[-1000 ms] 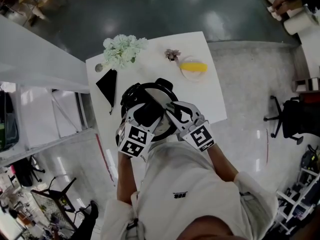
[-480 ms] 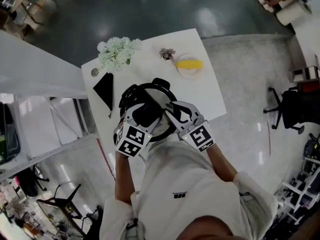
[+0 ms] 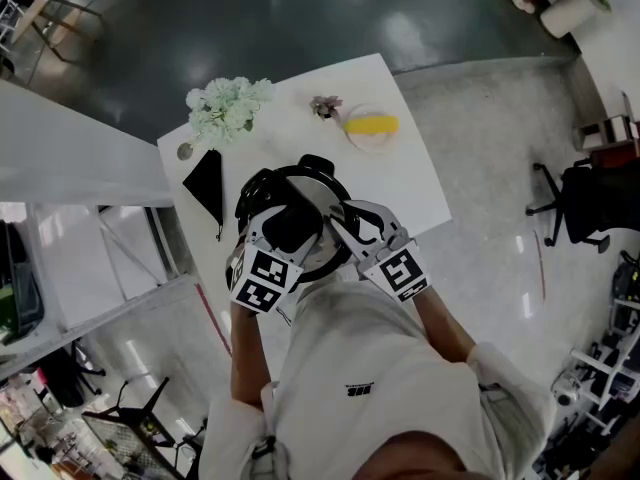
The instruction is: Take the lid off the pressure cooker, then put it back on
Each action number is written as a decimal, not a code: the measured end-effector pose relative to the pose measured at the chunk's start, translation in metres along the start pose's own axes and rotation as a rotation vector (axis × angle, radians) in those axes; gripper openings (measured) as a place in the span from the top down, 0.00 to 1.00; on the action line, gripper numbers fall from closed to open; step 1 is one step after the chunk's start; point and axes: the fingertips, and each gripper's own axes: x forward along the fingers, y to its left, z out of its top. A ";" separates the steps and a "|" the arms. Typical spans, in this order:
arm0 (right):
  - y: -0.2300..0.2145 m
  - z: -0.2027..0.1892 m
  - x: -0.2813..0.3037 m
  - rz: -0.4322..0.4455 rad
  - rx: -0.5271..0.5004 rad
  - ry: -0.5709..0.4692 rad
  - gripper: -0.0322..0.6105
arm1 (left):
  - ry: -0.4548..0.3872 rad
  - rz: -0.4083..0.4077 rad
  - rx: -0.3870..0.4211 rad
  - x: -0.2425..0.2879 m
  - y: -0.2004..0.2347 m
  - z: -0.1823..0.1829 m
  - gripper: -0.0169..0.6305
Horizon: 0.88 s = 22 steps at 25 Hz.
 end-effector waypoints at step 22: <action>-0.003 0.008 -0.017 -0.006 -0.021 -0.054 0.79 | -0.031 0.042 -0.023 -0.023 -0.005 0.022 0.53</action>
